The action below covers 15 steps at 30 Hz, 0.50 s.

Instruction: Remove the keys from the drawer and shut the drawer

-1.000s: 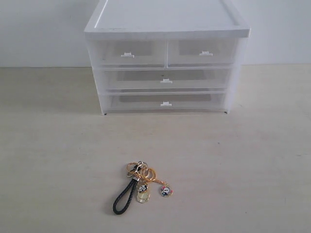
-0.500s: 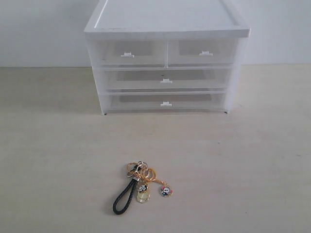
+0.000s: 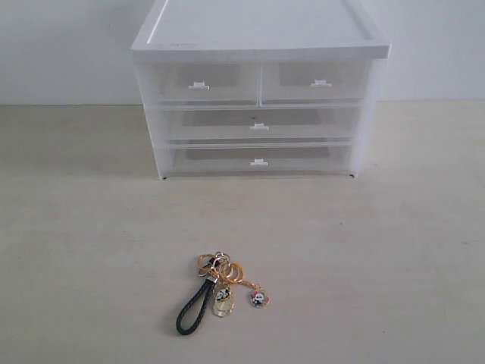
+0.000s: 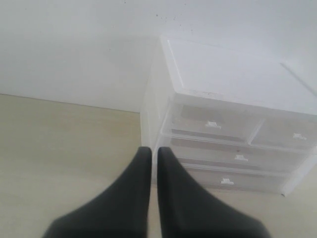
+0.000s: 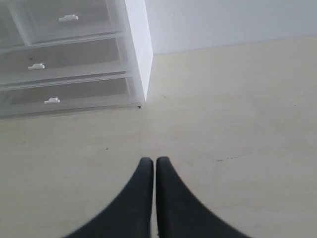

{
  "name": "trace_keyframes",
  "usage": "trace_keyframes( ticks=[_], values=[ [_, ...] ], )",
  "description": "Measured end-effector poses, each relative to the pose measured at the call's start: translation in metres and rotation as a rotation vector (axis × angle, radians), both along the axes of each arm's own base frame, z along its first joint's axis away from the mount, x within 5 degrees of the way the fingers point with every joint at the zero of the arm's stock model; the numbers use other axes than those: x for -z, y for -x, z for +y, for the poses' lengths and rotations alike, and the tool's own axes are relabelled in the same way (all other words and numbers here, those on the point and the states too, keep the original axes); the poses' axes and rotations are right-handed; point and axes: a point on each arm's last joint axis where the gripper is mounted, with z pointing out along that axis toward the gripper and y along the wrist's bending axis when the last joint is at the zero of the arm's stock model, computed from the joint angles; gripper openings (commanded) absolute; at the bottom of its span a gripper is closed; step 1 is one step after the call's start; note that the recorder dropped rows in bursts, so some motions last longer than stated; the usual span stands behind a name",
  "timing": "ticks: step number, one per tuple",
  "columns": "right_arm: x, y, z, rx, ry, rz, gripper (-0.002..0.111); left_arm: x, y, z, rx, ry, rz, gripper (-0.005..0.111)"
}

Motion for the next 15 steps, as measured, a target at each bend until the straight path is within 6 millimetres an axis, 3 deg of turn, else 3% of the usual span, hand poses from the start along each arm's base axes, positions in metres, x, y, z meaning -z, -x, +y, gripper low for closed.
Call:
trace_keyframes(
  ticks=[15],
  values=[
    [0.0,-0.0001,-0.0005,0.009,0.0,0.0,0.0,0.0,0.0,0.0,0.0,0.0,0.0,0.004]
  ],
)
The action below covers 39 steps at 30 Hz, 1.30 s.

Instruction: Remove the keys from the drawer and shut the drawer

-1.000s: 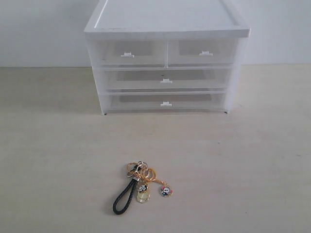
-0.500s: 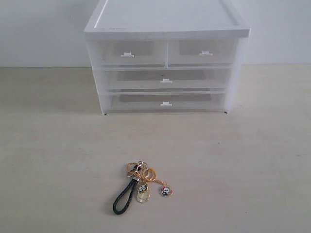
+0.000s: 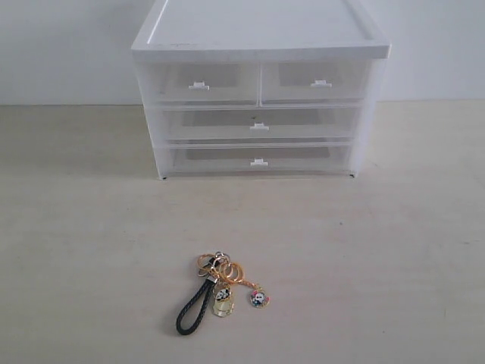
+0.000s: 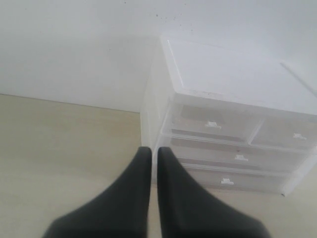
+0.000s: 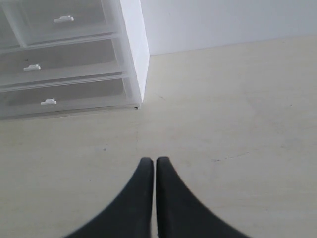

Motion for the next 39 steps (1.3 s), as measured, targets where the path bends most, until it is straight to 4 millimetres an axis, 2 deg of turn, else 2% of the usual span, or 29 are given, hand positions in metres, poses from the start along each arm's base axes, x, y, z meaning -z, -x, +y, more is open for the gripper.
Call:
trace_keyframes(
  ticks=[13,18,22,26,30,35,37,39],
  values=[
    [0.0,0.0,0.0,0.0,0.0,0.0,0.0,0.0,0.0,0.0,0.011,-0.041,-0.005,0.004],
    [0.0,0.0,0.0,0.0,0.0,0.0,0.0,-0.01,0.004,0.018,0.002,-0.008,-0.068,0.004],
    [0.0,0.0,0.0,0.0,0.0,0.0,0.0,-0.014,0.015,0.039,0.026,0.061,-0.199,0.004],
    [0.0,0.0,0.0,0.0,0.0,0.0,0.0,-0.003,0.036,0.054,0.061,0.097,-0.349,0.004],
    [0.0,0.0,0.0,0.0,0.0,0.0,0.0,0.008,0.056,0.064,-0.008,0.24,-0.433,0.004],
    [0.0,0.0,0.0,0.0,0.0,0.0,0.0,0.008,0.071,0.071,-0.064,0.441,-0.494,0.004],
    [0.0,0.0,0.0,0.0,0.0,0.0,0.0,0.007,0.073,0.072,-0.07,0.438,-0.507,0.004],
    [0.0,0.0,0.0,0.0,0.0,0.0,0.0,0.008,0.073,0.072,-0.073,0.299,-0.509,0.004]
  ],
)
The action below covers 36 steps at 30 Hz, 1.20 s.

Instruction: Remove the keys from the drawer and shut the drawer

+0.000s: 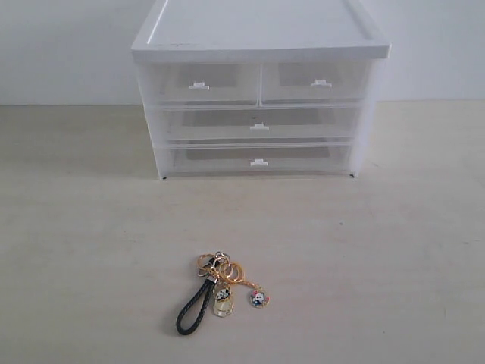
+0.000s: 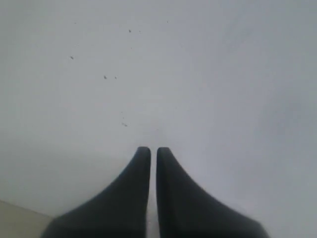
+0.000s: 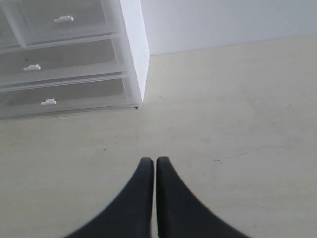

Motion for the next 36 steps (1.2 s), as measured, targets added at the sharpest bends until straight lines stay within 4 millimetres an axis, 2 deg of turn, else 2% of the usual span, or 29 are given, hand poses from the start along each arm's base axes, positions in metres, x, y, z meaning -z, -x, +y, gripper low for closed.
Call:
trace_keyframes(
  ticks=[4,7,10,14,21,32,36],
  values=[
    [0.0,0.0,0.0,0.0,0.0,0.0,0.0,0.01,-0.003,-0.002,-0.099,-0.488,0.068,0.004],
    [0.0,0.0,0.0,0.0,0.0,0.0,0.0,0.025,-0.004,-0.003,-0.086,-0.789,0.198,0.004],
    [0.0,0.0,0.0,0.0,0.0,0.0,0.0,0.039,-0.005,-0.011,0.028,-0.891,0.268,0.004],
    [0.0,0.0,0.0,0.0,0.0,0.0,0.0,0.059,-0.006,-0.017,0.099,-0.809,0.27,0.004],
    [0.0,0.0,0.0,0.0,0.0,0.0,0.0,0.097,-0.001,-0.016,0.096,-0.713,0.24,0.004],
    [0.0,0.0,0.0,0.0,0.0,0.0,0.0,0.107,-0.003,-0.013,0.063,-0.483,0.318,0.004],
    [0.0,0.0,0.0,0.0,0.0,0.0,0.0,0.133,-0.007,-0.011,0.024,-0.487,0.41,0.004]
  ],
)
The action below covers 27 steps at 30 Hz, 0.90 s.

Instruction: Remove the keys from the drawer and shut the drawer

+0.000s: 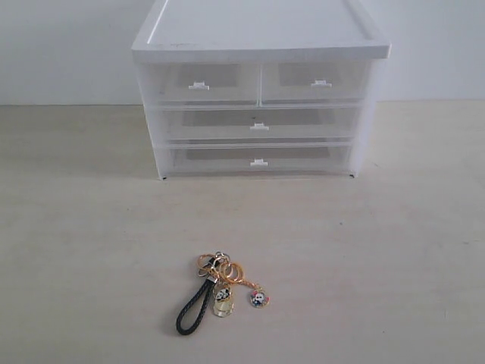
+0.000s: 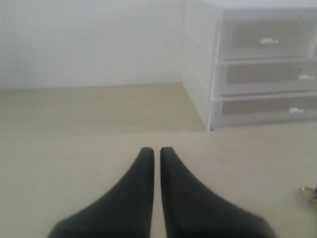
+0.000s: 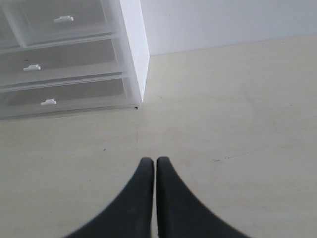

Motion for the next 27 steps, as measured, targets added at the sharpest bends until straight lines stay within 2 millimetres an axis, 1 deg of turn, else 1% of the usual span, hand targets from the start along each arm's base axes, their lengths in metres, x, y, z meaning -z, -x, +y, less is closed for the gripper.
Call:
trace_keyframes(
  ticks=[1,3,27],
  values=[
    [0.0,0.0,0.0,0.0,0.0,0.0,0.0,0.01,-0.001,0.0001,-0.002,-0.006,0.031,0.004],
    [0.0,0.0,0.0,0.0,0.0,0.0,0.0,0.0139,-0.0013,0.0004,-0.003,-0.019,0.042,0.004],
    [0.0,0.0,0.0,0.001,-0.005,0.001,0.0,0.0139,-0.0015,0.0009,-0.005,-0.038,0.036,0.004]
  ],
)
